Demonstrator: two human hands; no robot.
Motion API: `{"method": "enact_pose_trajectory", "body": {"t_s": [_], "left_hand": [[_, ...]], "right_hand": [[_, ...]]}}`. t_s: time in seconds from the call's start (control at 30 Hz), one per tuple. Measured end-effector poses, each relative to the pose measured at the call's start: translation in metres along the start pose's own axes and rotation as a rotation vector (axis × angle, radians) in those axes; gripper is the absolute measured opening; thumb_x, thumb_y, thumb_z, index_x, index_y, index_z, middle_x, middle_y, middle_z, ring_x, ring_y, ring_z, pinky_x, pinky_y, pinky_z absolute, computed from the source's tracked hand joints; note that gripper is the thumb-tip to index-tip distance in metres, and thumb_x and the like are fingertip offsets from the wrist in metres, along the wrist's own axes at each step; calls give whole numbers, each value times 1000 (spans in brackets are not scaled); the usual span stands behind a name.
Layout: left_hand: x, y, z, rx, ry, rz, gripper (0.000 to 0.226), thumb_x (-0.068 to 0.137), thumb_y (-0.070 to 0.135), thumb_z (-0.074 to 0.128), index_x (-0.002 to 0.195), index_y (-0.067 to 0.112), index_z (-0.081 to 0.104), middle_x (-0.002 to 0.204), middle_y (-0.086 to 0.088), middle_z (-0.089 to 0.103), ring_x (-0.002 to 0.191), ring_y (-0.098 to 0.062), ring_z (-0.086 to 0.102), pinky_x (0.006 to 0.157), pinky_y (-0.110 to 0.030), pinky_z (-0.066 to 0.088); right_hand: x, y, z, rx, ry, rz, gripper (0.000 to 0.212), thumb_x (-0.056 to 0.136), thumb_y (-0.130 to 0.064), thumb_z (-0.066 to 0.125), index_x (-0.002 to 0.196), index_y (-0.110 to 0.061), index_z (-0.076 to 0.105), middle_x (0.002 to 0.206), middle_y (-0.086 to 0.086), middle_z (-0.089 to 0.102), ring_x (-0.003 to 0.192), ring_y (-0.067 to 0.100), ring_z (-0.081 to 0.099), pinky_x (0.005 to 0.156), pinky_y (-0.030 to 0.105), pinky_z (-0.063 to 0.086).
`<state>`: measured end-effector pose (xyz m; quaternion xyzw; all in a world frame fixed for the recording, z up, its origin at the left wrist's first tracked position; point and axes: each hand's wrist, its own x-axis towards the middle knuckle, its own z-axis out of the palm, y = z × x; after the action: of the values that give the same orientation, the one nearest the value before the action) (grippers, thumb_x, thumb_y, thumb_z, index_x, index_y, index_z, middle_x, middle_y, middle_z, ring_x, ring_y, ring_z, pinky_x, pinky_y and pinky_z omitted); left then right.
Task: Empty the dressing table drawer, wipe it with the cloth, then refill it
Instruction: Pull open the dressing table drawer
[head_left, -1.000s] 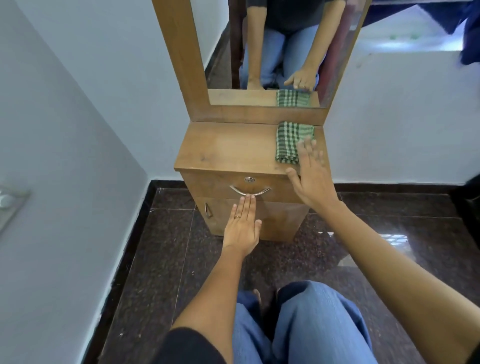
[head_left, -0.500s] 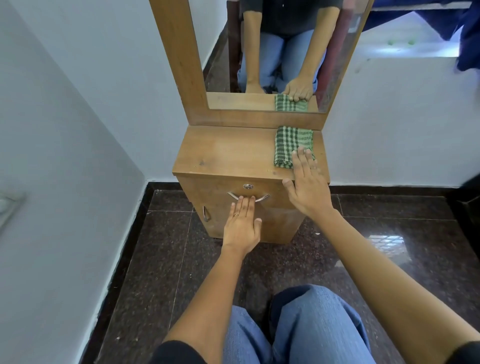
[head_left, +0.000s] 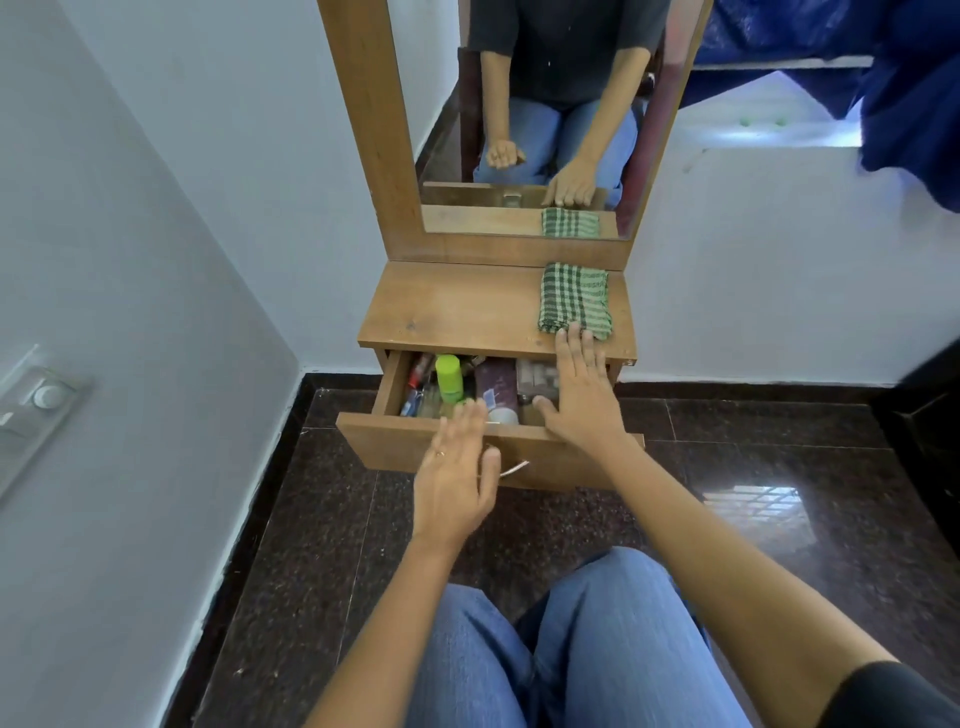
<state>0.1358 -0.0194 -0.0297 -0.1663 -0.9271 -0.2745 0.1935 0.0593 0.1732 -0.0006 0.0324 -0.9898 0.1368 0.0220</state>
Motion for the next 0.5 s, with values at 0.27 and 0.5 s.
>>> {"method": "enact_pose_trajectory", "body": {"t_s": [0.27, 0.5], "left_hand": [[41, -42, -24, 143, -219, -284, 63, 106, 34, 26, 154, 3, 1, 163, -15, 0, 150, -24, -6, 122, -34, -5], [21, -49, -23, 256, -310, -283, 69, 104, 45, 20, 154, 4, -3, 163, -15, -2, 150, -23, -8, 117, -28, -14]], "right_hand": [[-37, -13, 18, 125, -41, 15, 87, 92, -38, 49, 153, -10, -7, 158, 7, -19, 144, 18, -21, 115, 30, -14], [-56, -17, 24, 163, -90, 38, 85, 93, -39, 47, 153, -12, -7, 159, 7, -18, 145, 19, -19, 117, 31, -10]]}}
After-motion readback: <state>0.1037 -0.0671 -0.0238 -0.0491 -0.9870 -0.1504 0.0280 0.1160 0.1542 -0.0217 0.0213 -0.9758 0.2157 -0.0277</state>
